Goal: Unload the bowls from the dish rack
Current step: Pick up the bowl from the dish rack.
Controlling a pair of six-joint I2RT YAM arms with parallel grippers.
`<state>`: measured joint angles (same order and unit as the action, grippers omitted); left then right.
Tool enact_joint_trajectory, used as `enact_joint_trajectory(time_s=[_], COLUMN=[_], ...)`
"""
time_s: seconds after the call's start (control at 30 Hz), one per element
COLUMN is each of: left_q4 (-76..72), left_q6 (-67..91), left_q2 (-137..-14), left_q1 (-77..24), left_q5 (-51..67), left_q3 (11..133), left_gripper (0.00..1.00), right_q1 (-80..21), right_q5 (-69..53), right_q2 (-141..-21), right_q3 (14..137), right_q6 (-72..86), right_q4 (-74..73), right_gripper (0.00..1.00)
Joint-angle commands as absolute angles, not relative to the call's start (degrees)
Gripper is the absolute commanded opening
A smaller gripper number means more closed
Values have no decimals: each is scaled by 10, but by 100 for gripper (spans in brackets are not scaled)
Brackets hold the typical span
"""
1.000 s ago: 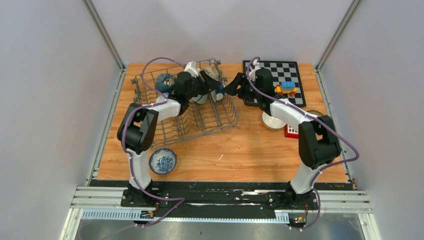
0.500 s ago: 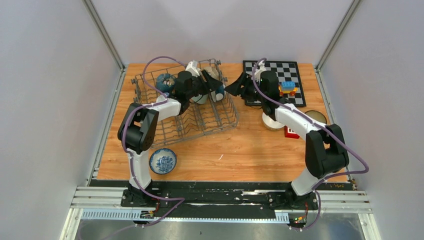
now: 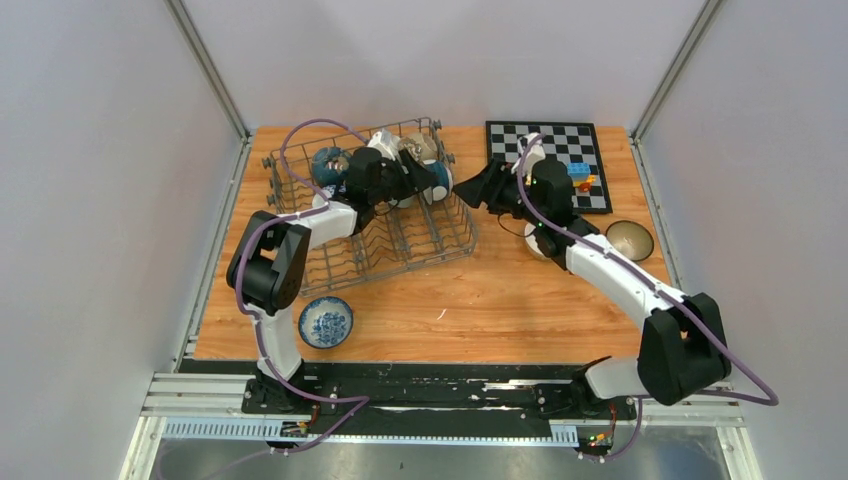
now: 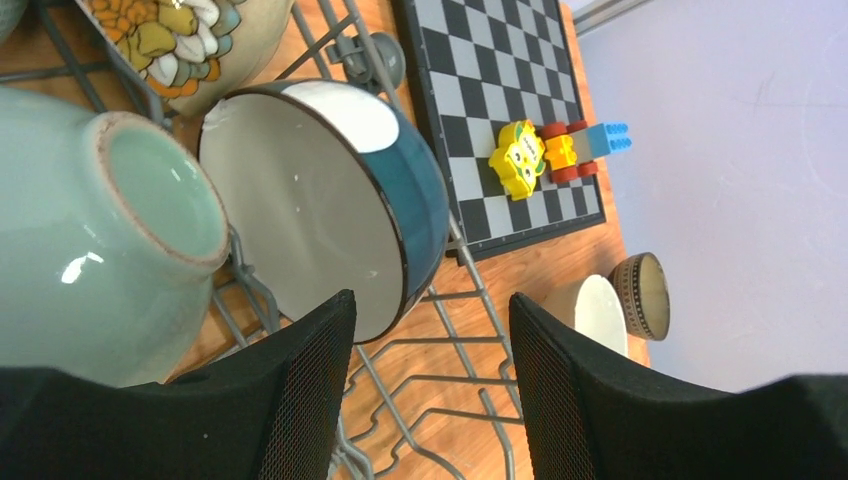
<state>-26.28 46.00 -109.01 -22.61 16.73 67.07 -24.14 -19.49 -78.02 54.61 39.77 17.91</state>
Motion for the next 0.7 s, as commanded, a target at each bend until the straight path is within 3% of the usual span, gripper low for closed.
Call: enact_joint_trajectory(time_s=[0.0,0.43,0.67], left_q4=[-233,-236,-270], left_q6=[444,448,460], left_q2=[-1093,-1153,-1160], left_q1=[-222,-222,-222], left_q5=[159,198,210], left_q3=[680,736,732], left_gripper=[61,51,35], right_q1=[-264,-270,-271], right_q5=[-187,-196,-203], right_q2=[-748,-647,-603], right_q3=[517,451,446], right_q6=[387,378,374], right_q4=[159,113,83], right_gripper=[72,72,72])
